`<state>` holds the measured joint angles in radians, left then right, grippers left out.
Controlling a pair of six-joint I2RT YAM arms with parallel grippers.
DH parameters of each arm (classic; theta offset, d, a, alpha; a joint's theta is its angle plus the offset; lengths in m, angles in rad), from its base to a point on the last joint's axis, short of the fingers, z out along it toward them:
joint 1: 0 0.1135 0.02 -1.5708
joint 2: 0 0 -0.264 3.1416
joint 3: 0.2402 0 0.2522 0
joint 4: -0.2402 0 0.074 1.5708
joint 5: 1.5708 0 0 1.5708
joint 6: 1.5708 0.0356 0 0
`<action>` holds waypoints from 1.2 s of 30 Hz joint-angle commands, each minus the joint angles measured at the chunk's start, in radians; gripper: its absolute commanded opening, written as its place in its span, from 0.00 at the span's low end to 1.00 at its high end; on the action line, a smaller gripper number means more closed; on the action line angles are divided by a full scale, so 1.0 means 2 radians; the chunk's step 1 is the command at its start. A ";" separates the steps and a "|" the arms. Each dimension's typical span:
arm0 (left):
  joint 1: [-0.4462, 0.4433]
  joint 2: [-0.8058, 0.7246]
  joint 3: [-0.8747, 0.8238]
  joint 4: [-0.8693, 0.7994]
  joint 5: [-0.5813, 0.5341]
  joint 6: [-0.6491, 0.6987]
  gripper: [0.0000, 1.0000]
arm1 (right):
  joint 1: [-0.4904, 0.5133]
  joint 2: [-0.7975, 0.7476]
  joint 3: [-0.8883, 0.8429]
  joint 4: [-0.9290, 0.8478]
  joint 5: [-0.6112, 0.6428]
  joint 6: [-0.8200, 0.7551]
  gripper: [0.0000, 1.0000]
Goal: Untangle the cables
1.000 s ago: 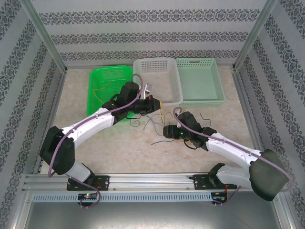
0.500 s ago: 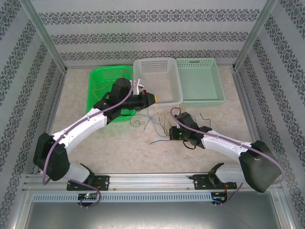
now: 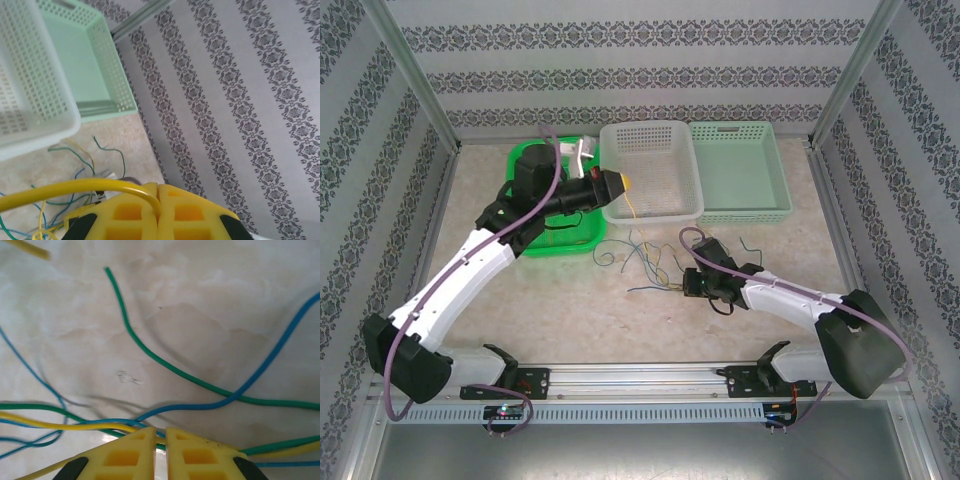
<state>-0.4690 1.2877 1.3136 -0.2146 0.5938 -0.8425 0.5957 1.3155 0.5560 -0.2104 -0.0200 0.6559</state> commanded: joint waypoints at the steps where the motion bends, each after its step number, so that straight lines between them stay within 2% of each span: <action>1: 0.020 -0.021 0.052 -0.056 -0.006 0.045 0.00 | -0.008 0.012 -0.004 -0.021 0.027 0.004 0.17; 10: 0.080 -0.024 0.180 -0.159 -0.004 0.106 0.00 | -0.016 0.018 -0.011 -0.021 0.028 0.004 0.19; 18: 0.120 -0.018 0.286 -0.214 -0.015 0.146 0.00 | -0.021 0.029 -0.010 -0.016 0.022 0.005 0.20; 22: 0.141 -0.009 0.293 -0.235 -0.034 0.176 0.00 | -0.021 0.030 -0.004 -0.017 0.019 0.002 0.20; 30: 0.217 0.056 0.286 -0.286 -0.025 0.232 0.00 | -0.021 0.026 0.002 -0.025 0.017 0.001 0.21; 36: 0.240 0.098 0.283 -0.293 -0.019 0.262 0.00 | -0.021 0.029 0.008 -0.033 0.017 -0.002 0.21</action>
<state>-0.0078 1.4784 1.8755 -0.7593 0.5472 -0.3897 0.5644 1.3544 0.5549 -0.2314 0.0101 0.6563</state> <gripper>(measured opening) 0.052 0.209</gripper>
